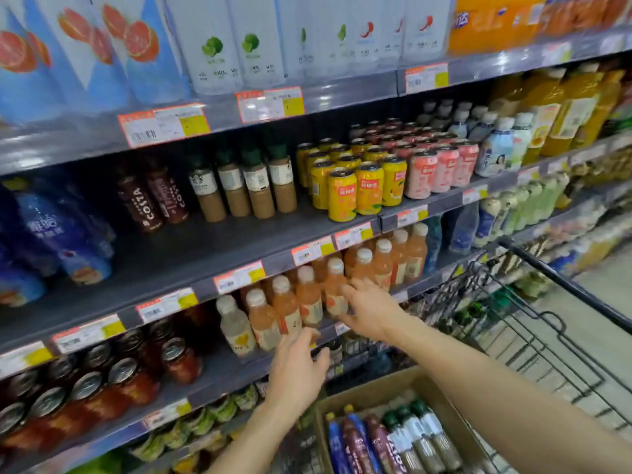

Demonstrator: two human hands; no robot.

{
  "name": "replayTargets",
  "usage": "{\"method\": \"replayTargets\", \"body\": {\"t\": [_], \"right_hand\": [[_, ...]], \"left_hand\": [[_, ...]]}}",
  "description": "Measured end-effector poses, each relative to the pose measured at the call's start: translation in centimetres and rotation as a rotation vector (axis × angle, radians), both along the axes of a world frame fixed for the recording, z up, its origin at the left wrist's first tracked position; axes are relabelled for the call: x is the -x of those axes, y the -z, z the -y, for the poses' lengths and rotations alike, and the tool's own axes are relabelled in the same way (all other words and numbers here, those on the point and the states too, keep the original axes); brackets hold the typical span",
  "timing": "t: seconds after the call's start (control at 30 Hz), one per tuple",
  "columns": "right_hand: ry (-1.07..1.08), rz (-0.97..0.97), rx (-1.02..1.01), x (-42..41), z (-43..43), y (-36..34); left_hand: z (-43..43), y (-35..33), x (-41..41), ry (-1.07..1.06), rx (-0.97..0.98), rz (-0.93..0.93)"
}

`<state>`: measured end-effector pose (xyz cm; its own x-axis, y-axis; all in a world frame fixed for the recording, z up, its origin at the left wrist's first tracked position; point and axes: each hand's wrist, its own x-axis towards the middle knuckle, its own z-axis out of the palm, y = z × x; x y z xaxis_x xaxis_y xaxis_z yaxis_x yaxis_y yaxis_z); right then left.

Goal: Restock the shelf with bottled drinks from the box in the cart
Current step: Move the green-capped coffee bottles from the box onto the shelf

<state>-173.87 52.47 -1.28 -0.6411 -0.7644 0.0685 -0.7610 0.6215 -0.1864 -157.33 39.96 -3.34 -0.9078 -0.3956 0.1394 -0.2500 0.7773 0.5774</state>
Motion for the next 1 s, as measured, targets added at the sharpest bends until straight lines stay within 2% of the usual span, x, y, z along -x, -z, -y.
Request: {"method": "replayTargets", "body": {"t": [0.23, 0.4, 0.6, 0.83, 1.0], "right_hand": [[0.165, 0.328, -0.212, -0.2, -9.1, 11.4], [0.256, 0.477, -0.367, 0.2, -14.7, 19.4], [0.356, 0.689, -0.503, 1.2, -18.5, 27.4], [0.391, 0.764, -0.554, 4.4, -19.5, 34.7], [0.457, 0.771, -0.520, 6.6, -18.8, 38.0]], "left_hand": [[-6.2, 9.0, -1.2, 0.036, -0.100, 0.283], [-10.3, 15.2, 0.4, 0.033, -0.144, 0.518], [-14.5, 22.0, 3.5, 0.061, -0.203, 0.680], [-16.9, 29.5, 10.1, 0.086, -0.222, 0.743], [-18.3, 34.3, 14.5, 0.009, -0.267, 0.797]]}}
